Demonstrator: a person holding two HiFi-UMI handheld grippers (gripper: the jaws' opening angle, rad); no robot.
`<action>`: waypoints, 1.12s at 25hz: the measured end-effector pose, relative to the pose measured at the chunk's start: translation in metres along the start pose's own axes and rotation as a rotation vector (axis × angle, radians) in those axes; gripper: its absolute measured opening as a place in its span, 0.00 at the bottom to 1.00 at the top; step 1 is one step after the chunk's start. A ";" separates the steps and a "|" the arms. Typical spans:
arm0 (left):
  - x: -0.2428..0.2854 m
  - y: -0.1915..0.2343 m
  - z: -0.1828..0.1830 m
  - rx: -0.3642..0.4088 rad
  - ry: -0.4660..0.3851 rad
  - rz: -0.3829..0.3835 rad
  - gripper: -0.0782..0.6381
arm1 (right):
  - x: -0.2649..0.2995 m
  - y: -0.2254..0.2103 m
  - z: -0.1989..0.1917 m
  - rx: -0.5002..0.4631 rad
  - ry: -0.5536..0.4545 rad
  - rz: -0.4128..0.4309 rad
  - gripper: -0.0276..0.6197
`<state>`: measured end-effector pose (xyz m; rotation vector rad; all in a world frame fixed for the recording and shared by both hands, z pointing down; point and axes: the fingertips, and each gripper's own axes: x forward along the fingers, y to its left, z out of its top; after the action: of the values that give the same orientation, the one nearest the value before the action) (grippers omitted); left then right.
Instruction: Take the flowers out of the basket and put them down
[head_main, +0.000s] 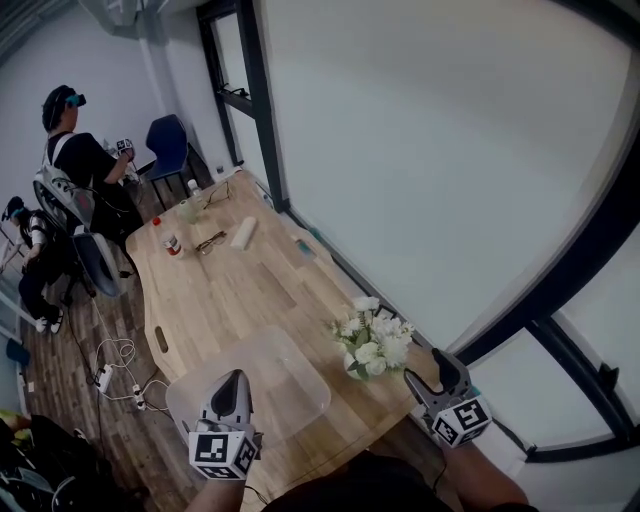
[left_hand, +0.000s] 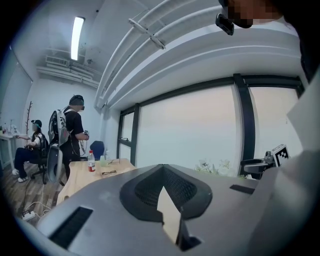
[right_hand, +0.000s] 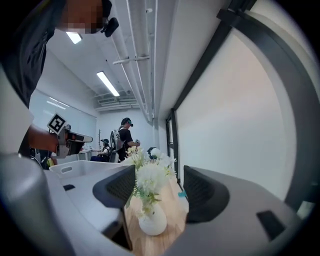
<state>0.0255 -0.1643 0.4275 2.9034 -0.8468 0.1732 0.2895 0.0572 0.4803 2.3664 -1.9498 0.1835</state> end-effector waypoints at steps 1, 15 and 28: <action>0.002 0.001 0.001 -0.001 -0.003 -0.002 0.12 | 0.001 -0.002 0.004 0.006 -0.001 -0.006 0.54; 0.005 0.003 0.000 0.008 -0.012 -0.007 0.12 | 0.004 -0.011 0.021 -0.040 0.004 -0.064 0.08; -0.006 0.026 0.004 0.002 -0.026 0.056 0.12 | 0.013 -0.008 0.024 -0.070 0.011 -0.061 0.08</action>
<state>0.0064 -0.1833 0.4248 2.8914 -0.9333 0.1416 0.3007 0.0430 0.4583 2.3720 -1.8444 0.1234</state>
